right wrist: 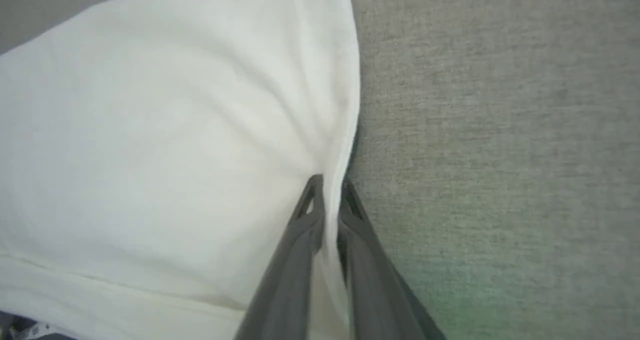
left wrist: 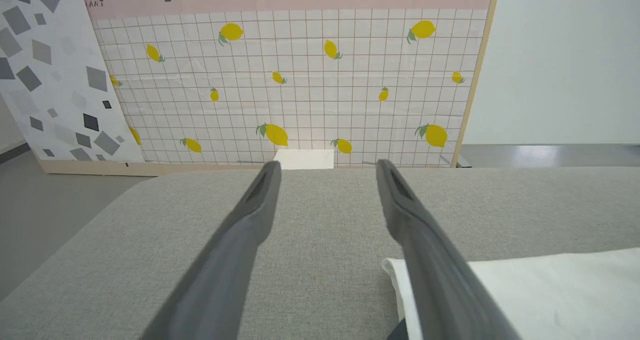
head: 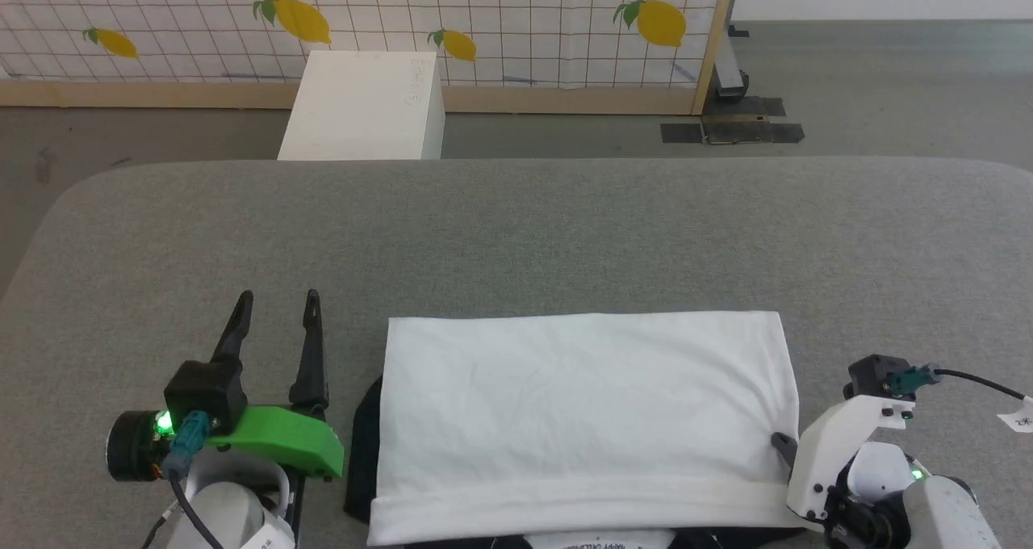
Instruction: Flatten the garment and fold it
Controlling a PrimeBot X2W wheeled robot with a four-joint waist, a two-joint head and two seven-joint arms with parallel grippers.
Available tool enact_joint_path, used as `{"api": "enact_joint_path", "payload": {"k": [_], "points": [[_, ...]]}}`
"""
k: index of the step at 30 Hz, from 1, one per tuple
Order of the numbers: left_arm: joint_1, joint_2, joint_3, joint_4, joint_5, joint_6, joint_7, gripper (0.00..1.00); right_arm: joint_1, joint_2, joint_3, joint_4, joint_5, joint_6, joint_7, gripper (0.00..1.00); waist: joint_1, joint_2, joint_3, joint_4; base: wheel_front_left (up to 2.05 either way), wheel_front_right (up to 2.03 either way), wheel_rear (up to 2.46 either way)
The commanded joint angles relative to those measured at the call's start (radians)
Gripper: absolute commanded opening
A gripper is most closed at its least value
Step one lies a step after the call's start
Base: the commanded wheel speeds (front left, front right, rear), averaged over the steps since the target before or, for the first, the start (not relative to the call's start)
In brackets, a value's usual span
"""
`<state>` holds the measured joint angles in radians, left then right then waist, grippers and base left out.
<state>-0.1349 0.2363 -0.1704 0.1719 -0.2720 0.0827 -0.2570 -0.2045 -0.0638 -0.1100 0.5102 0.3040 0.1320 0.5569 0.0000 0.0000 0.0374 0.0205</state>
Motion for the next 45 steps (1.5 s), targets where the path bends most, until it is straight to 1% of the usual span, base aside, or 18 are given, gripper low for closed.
{"api": "enact_joint_path", "payload": {"k": [1,4,6,10,16,18,21,22,25,28,31,34,36,38,41,45], "points": [[-0.013,-0.010,0.006,0.004,0.011,-0.007,-0.005,1.00,0.018,0.014,0.010,0.014,0.012,-0.001,0.000,0.00,0.0000,0.0000,0.000,-0.002,0.00,0.00,0.00],[-0.008,-0.019,0.012,0.005,0.016,-0.012,-0.005,1.00,0.023,0.014,-0.017,-0.013,-0.005,-0.001,-0.037,0.00,0.0000,0.0000,0.001,-0.004,0.00,0.00,0.00],[-0.005,-0.025,0.016,0.004,0.019,-0.016,-0.005,1.00,0.031,0.014,-0.058,-0.034,-0.036,-0.001,-0.059,0.00,0.0000,0.0000,0.003,-0.005,0.00,0.00,0.00],[0.001,-0.037,0.026,-0.001,0.025,-0.024,-0.005,1.00,0.049,0.014,-0.172,-0.095,-0.133,-0.001,-0.092,0.00,0.0000,0.0000,0.013,-0.008,0.00,0.00,0.00],[0.004,-0.052,0.039,-0.002,0.037,-0.036,-0.005,1.00,0.082,0.014,-0.325,-0.189,-0.285,-0.001,-0.087,0.00,0.0000,0.0000,0.027,-0.009,0.00,0.00,0.00],[0.004,-0.056,0.043,-0.002,0.040,-0.041,-0.005,1.00,0.091,0.014,-0.352,-0.219,-0.322,-0.001,-0.084,0.00,0.0000,0.0000,0.030,-0.009,0.00,0.00,0.00],[0.005,-0.063,0.050,0.002,0.044,-0.048,-0.005,1.00,0.103,0.014,-0.352,-0.272,-0.329,-0.001,-0.080,0.00,0.0000,0.0000,0.030,-0.009,0.00,0.00,0.00],[0.007,-0.068,0.053,0.005,0.048,-0.052,-0.005,1.00,0.118,0.014,-0.326,-0.330,-0.324,-0.001,-0.069,0.00,0.0000,0.0000,0.029,-0.008,0.00,0.00,0.00],[0.010,-0.072,0.058,0.007,0.053,-0.058,-0.005,1.00,0.151,0.014,-0.251,-0.449,-0.286,-0.001,-0.034,0.00,0.0000,0.0000,0.026,-0.009,0.00,0.00,0.00],[0.012,-0.074,0.067,0.007,0.057,-0.063,-0.005,1.00,0.187,0.014,-0.144,-0.618,-0.235,-0.001,0.022,0.00,0.0000,0.0000,0.024,-0.012,0.00,0.00,0.00],[0.011,-0.078,0.070,0.010,0.062,-0.069,-0.005,1.00,0.216,0.014,-0.009,-0.769,-0.212,-0.001,0.074,0.00,0.0000,0.0000,0.023,-0.010,0.00,0.00,0.00],[0.006,-0.084,0.071,0.013,0.067,-0.074,-0.005,1.00,0.221,0.014,0.121,-0.849,-0.222,-0.001,0.104,0.00,0.0000,0.0000,0.023,-0.005,0.00,0.00,0.00],[0.003,-0.089,0.071,0.014,0.070,-0.077,-0.005,1.00,0.209,0.014,0.210,-0.861,-0.239,-0.001,0.115,0.00,0.0000,0.0000,0.023,-0.002,0.00,0.00,0.00],[0.000,-0.093,0.070,0.015,0.073,-0.080,-0.005,1.00,0.189,0.014,0.289,-0.843,-0.254,-0.001,0.123,0.00,0.0000,0.0000,0.026,0.004,0.00,0.00,0.00],[-0.009,-0.100,0.070,0.019,0.075,-0.089,-0.005,1.00,0.143,0.014,0.384,-0.779,-0.272,-0.001,0.125,0.00,0.0000,0.0000,0.035,0.017,0.00,0.00,0.00],[-0.019,-0.108,0.074,0.021,0.078,-0.097,-0.005,1.00,0.073,0.014,0.469,-0.671,-0.270,-0.001,0.102,0.00,0.0000,0.0000,0.053,0.037,0.00,0.00,0.00]]}}
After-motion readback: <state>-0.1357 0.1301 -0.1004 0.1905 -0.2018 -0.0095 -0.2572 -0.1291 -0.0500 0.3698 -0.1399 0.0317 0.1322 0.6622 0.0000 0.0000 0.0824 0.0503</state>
